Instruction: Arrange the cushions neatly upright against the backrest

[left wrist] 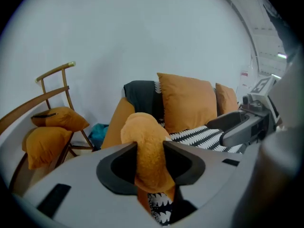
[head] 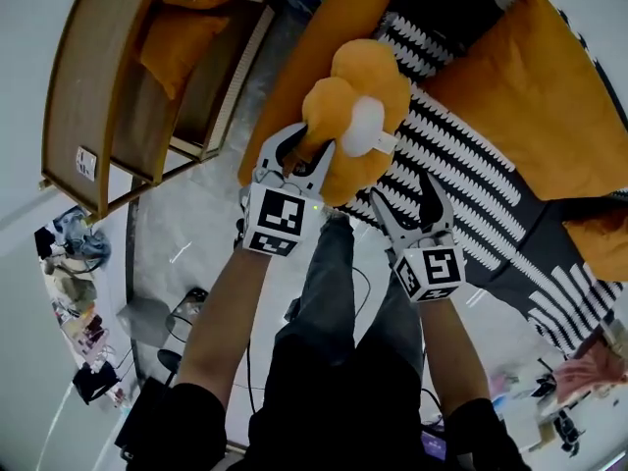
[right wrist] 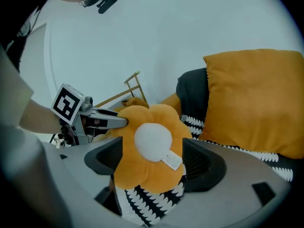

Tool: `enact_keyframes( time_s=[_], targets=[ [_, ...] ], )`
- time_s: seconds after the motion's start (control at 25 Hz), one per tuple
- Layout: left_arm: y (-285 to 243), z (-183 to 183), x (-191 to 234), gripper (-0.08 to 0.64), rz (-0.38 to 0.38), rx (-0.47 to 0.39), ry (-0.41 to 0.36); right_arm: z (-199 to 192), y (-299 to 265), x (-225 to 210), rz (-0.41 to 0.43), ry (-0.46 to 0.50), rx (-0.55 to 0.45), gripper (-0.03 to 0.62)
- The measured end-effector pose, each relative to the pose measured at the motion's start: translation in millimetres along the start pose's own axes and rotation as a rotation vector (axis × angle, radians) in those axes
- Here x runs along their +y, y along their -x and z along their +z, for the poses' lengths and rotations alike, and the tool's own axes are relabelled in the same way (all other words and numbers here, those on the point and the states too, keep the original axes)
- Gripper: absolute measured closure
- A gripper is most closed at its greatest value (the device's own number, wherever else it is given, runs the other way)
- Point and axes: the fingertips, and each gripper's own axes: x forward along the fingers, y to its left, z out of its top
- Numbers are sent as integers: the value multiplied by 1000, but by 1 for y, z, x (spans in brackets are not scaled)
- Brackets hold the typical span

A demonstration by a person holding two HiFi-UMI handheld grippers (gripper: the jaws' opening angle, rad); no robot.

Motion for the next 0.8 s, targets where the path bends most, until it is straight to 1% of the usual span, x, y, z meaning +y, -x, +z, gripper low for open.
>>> enact_keyframes(
  time_s=[0.16,0.36,0.4,0.48,0.64,0.72,0.8],
  targets=[
    [4,-24,25,348,19,-11,70,-8,-18,5,-23,10,27,189],
    [18,-33,36,279,30,-58,206,-12,-18,6,-51,20,41,189],
    [21,-35,37,260,34,-59,224,-12,-17,8,-54,20,38,189],
    [24,-37,37,238,45,-59,227,-10,-15,11,-57,23,27,189],
    [33,-35,35,238,72,-68,223,-1,-4,13,-58,34,-8,189],
    [40,-26,29,238,82,-72,209,10,8,11,-61,40,-34,189],
    [49,-7,22,238,87,-96,190,27,21,10,-60,63,-62,201]
  ],
)
